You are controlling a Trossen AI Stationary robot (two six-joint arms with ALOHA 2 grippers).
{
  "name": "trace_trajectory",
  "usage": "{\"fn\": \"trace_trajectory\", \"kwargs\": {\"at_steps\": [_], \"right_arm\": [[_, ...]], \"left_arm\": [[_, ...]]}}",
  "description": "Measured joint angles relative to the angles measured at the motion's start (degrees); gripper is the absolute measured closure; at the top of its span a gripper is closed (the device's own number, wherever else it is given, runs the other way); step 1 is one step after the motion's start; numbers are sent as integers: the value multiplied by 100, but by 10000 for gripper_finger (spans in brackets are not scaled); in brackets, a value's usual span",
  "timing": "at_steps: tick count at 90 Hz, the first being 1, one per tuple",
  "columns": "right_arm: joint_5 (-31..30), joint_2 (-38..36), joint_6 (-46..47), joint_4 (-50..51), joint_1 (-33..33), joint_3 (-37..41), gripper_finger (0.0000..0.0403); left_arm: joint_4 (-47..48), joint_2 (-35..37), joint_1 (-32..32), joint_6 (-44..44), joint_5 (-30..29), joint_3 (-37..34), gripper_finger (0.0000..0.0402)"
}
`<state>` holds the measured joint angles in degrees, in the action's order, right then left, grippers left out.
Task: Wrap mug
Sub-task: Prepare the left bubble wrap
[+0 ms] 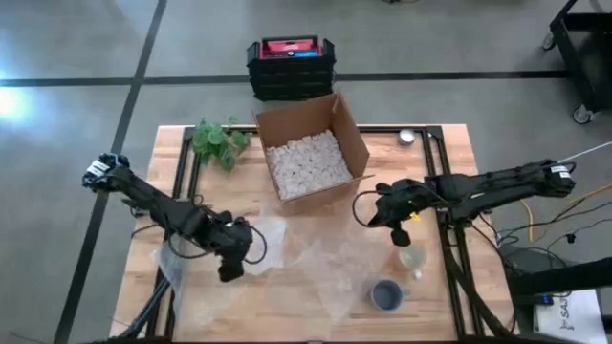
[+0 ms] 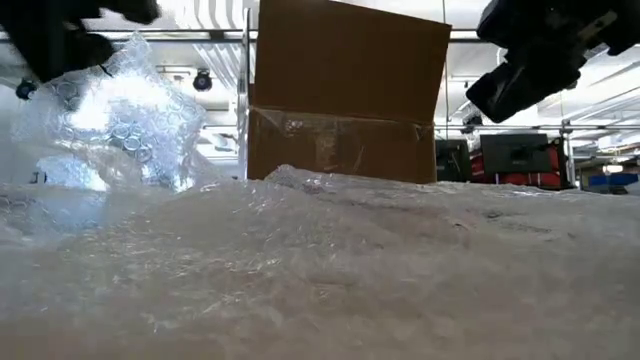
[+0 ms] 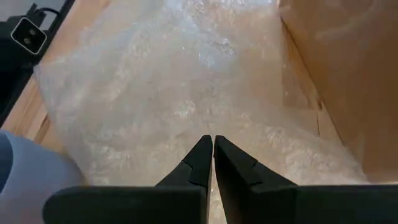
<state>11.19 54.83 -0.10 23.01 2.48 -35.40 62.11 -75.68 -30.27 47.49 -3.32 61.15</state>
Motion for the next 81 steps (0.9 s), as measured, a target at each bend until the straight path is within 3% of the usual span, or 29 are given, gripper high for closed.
{"fn": "trace_trajectory", "kwargs": {"at_steps": [18,39,49,64,81], "right_arm": [[-140,51,-74,-11,0,18,401],[-392,85,-282,-101,-13,177,401],[-391,85,-292,-173,-11,219,401],[-390,85,-291,-236,-11,264,401],[-384,85,-251,-315,-11,264,401]], "left_arm": [[-314,-231,-255,-198,-939,-356,145],[-1223,-874,-203,-861,-1759,-1006,169],[-1216,-1212,-45,-710,-2199,-1035,219],[-799,-1233,49,-356,-2237,-710,379],[853,-625,49,545,-2753,367,399]]}}
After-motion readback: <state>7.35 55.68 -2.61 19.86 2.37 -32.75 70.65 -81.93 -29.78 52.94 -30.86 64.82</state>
